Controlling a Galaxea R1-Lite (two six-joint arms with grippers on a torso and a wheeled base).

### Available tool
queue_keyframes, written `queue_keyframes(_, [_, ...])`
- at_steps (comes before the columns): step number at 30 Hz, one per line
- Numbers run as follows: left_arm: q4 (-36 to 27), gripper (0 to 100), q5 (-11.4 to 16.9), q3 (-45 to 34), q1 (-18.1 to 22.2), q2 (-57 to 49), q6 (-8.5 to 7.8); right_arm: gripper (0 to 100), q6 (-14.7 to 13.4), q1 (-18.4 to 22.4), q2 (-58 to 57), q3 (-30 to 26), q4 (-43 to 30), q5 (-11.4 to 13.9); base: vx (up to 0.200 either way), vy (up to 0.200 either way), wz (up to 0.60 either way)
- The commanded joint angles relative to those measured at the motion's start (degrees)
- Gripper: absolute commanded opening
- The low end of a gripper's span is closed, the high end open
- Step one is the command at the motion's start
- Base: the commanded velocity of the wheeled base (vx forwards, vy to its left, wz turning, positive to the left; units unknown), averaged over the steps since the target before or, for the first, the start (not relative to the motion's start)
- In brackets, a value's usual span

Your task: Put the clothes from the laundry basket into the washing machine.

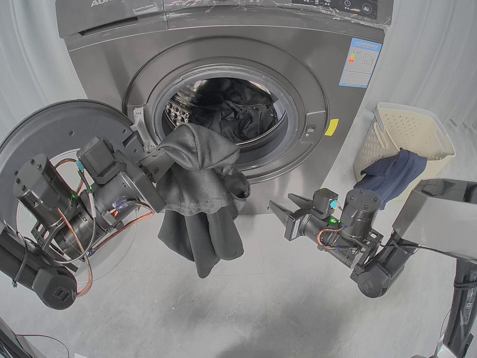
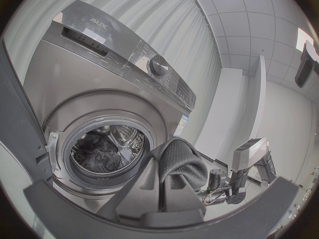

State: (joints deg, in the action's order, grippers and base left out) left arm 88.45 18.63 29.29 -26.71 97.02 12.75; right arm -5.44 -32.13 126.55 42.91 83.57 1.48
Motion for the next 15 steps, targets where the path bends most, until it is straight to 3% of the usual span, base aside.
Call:
queue_keyframes(1, [0.1, 0, 0.1, -0.1, -0.3, -0.7, -0.01, 100, 1.4, -0.1, 8.3, 4.6, -1.7, 1.6, 0.0, 0.0, 0.0])
queue_keyframes(8, [0.1, 0, 0.2, 0.0, -0.3, -0.6, -0.01, 100, 4.1, -0.2, 13.0, 13.1, -5.9, 2.7, 0.0, 0.0, 0.0])
queue_keyframes(15, [0.1, 0, 0.2, -0.2, -0.3, -0.5, -0.01, 100, 4.7, -0.6, 15.2, 21.2, -8.7, 2.1, 0.0, 0.0, 0.0])
